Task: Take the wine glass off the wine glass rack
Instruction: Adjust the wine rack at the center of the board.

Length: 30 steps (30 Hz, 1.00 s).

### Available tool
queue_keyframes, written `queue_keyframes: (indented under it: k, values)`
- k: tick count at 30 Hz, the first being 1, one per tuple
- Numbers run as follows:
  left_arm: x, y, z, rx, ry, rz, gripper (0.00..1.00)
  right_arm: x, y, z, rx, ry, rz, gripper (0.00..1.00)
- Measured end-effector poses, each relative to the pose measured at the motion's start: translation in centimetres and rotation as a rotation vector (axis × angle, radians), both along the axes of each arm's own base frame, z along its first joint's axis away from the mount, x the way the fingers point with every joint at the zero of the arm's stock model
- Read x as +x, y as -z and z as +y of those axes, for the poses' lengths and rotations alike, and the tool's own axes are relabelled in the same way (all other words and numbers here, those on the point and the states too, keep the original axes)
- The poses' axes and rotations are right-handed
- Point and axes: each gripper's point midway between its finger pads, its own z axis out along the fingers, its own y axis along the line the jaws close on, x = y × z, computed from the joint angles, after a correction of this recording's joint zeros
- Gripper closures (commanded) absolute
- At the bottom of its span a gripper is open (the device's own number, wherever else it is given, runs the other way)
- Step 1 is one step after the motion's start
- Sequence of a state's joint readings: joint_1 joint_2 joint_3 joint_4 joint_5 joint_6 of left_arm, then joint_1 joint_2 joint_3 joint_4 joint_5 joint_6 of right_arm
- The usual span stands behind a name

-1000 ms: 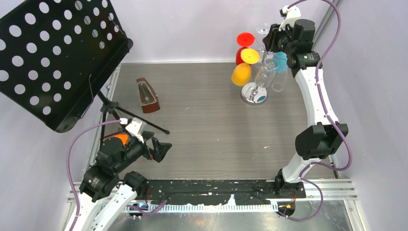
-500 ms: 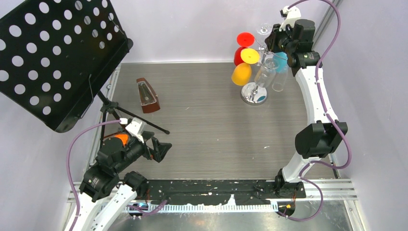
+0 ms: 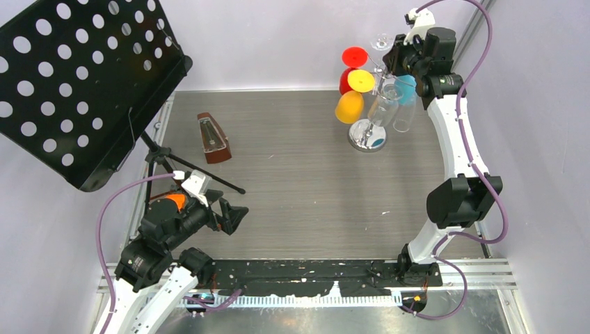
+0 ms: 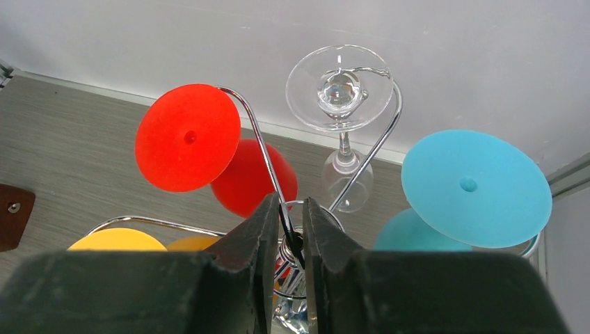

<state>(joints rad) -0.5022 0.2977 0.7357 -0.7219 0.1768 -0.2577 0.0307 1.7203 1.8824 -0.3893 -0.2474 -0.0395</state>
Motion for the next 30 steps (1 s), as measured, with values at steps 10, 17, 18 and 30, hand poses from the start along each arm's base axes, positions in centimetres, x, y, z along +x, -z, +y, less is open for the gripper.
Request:
queue_keyframes:
  k: [10,17,18,30]
  values:
    - [0.0,0.01,0.0,0.0,0.0,0.0,0.01,0.17,0.03,0.1,-0.005,-0.01,-0.001,0.94]
    - [0.01,0.02,0.0,0.0,0.0,0.001,0.01,0.19,0.0,0.07,0.008,0.0,0.002,0.94]
    - [0.0,0.0,0.0,0.0,0.0,0.0,0.01,0.2,0.0,0.02,0.015,0.005,0.004,0.94]
    - [0.01,0.02,0.0,0.0,0.0,0.001,0.01,0.21,-0.15,-0.12,0.06,0.044,0.017,0.94]
